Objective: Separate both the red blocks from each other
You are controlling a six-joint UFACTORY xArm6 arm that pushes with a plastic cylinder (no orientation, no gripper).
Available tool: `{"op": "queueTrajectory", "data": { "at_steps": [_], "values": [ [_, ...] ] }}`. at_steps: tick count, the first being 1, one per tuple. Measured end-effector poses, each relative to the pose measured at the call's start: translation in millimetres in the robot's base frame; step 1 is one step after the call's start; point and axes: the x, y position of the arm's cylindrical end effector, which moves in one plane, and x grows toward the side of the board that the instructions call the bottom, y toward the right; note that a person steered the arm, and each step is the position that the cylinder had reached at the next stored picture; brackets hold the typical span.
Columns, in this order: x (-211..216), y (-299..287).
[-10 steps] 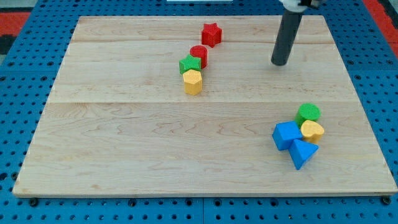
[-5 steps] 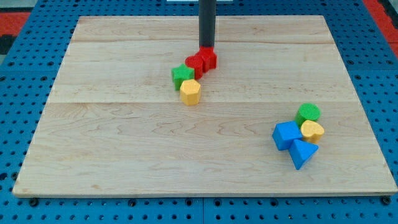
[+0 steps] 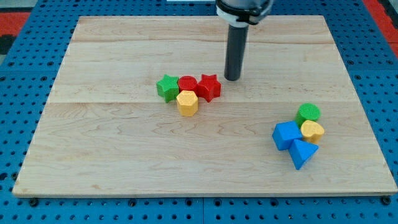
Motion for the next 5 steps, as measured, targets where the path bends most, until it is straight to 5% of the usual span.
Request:
{"op": "queueTrajectory", "data": {
  "at_steps": [1, 2, 3, 5],
  "values": [
    [-7, -68],
    [28, -66],
    [81, -2],
    [44, -36]
  ]
}}
